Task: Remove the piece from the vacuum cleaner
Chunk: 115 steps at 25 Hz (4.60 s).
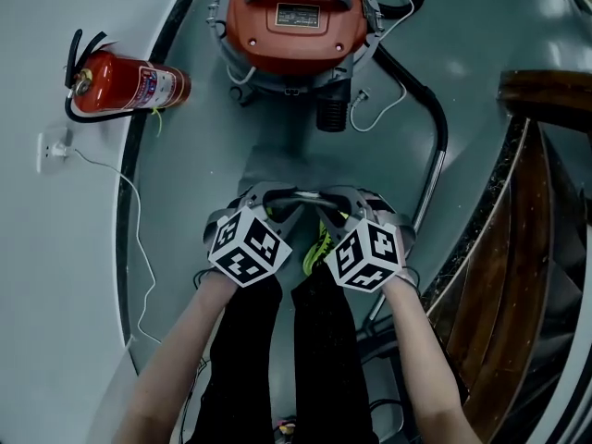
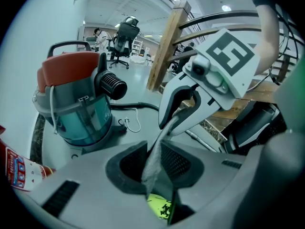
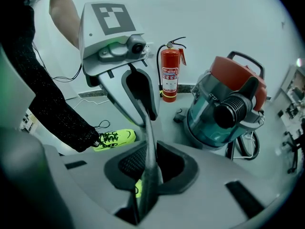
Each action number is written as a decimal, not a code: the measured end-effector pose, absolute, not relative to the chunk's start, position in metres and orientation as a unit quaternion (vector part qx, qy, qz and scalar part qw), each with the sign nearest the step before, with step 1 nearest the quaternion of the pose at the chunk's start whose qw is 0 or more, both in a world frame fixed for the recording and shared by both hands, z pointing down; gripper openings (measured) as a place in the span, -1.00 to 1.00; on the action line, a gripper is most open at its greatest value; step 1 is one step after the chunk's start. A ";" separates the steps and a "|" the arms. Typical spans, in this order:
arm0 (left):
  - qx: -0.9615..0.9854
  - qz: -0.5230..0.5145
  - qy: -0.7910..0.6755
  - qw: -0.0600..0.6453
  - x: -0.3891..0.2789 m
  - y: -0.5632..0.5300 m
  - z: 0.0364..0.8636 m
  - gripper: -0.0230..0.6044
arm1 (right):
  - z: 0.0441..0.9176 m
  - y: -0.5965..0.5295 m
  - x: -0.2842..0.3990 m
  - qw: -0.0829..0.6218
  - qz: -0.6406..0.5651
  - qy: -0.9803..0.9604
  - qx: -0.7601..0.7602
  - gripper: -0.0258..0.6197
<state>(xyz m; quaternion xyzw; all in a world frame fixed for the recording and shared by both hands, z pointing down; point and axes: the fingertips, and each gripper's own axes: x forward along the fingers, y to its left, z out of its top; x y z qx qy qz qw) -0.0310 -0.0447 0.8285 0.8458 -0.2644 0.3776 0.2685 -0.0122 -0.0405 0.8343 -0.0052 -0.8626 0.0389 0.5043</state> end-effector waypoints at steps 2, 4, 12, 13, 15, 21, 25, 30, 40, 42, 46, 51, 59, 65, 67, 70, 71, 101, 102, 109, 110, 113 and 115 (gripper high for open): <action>0.847 0.379 -0.259 0.268 -0.031 -0.044 0.832 -0.64 | 0.838 -0.040 -0.012 0.503 0.047 -0.863 0.001 -0.74; 0.848 0.380 -0.253 0.270 -0.030 -0.044 0.836 -0.64 | 0.842 -0.039 -0.012 0.504 0.055 -0.862 0.007 -0.74; 0.843 0.387 -0.234 0.290 -0.029 -0.043 0.862 -0.63 | 0.867 -0.039 -0.010 0.503 0.098 -0.858 0.023 -0.73; 0.843 0.389 -0.230 0.292 -0.029 -0.044 0.866 -0.63 | 0.870 -0.039 -0.011 0.503 0.102 -0.858 0.024 -0.73; 0.841 0.394 -0.225 0.295 -0.030 -0.044 0.873 -0.63 | 0.878 -0.039 -0.012 0.502 0.111 -0.857 0.024 -0.73; 0.838 0.401 -0.225 0.295 -0.032 -0.052 0.895 -0.63 | 0.900 -0.047 -0.014 0.501 0.141 -0.853 0.032 -0.71; 0.832 0.403 -0.224 0.309 -0.032 -0.055 0.913 -0.63 | 0.916 -0.051 -0.014 0.498 0.165 -0.851 0.039 -0.70; 0.826 0.405 -0.227 0.319 -0.033 -0.057 0.929 -0.63 | 0.932 -0.055 -0.015 0.503 0.177 -0.845 0.038 -0.67; 0.816 0.427 -0.243 0.304 -0.035 -0.066 0.957 -0.56 | 0.958 -0.059 -0.018 0.498 0.219 -0.838 0.040 -0.63; 0.815 0.425 -0.241 0.312 -0.034 -0.065 0.959 -0.54 | 0.961 -0.057 -0.017 0.499 0.228 -0.835 0.036 -0.62; 0.814 0.421 -0.241 0.321 -0.031 -0.064 0.963 -0.51 | 0.965 -0.055 -0.016 0.495 0.246 -0.833 0.033 -0.58; 0.814 0.411 -0.248 0.326 -0.031 -0.061 0.966 -0.30 | 0.965 -0.057 -0.015 0.485 0.268 -0.832 0.036 -0.46; 0.815 0.407 -0.243 0.332 -0.026 -0.051 0.967 -0.26 | 0.965 -0.049 -0.008 0.478 0.295 -0.826 0.039 -0.45; 0.814 0.380 -0.274 0.344 -0.030 -0.061 0.951 -0.26 | 0.950 -0.048 -0.003 0.460 0.319 -0.827 0.060 -0.45; 0.809 0.370 -0.292 0.350 -0.036 -0.067 0.944 -0.26 | 0.941 -0.049 -0.001 0.458 0.322 -0.826 0.061 -0.45; 0.805 0.362 -0.306 0.358 -0.044 -0.069 0.926 -0.26 | 0.919 -0.051 0.001 0.459 0.318 -0.827 0.067 -0.45; 0.804 0.361 -0.307 0.360 -0.046 -0.069 0.918 -0.26 | 0.911 -0.053 0.002 0.457 0.318 -0.828 0.072 -0.45; 0.815 0.338 -0.291 0.370 -0.058 -0.077 0.685 -0.26 | 0.685 -0.090 0.023 0.416 0.387 -0.811 0.140 -0.47; 0.816 0.337 -0.292 0.369 -0.058 -0.078 0.679 -0.26 | 0.679 -0.090 0.022 0.415 0.386 -0.812 0.139 -0.47; 0.805 0.316 -0.326 0.382 -0.061 -0.087 0.635 -0.26 | 0.633 -0.091 0.016 0.405 0.381 -0.820 0.139 -0.47; 0.807 0.316 -0.325 0.379 -0.059 -0.089 0.628 -0.26 | 0.626 -0.093 0.015 0.403 0.379 -0.821 0.139 -0.47; 0.812 0.309 -0.322 0.376 -0.054 -0.097 0.606 -0.26 | 0.607 -0.098 0.013 0.399 0.375 -0.825 0.141 -0.49; 0.813 0.294 -0.325 0.383 -0.050 -0.103 0.590 -0.26 | 0.592 -0.101 0.014 0.398 0.370 -0.827 0.142 -0.50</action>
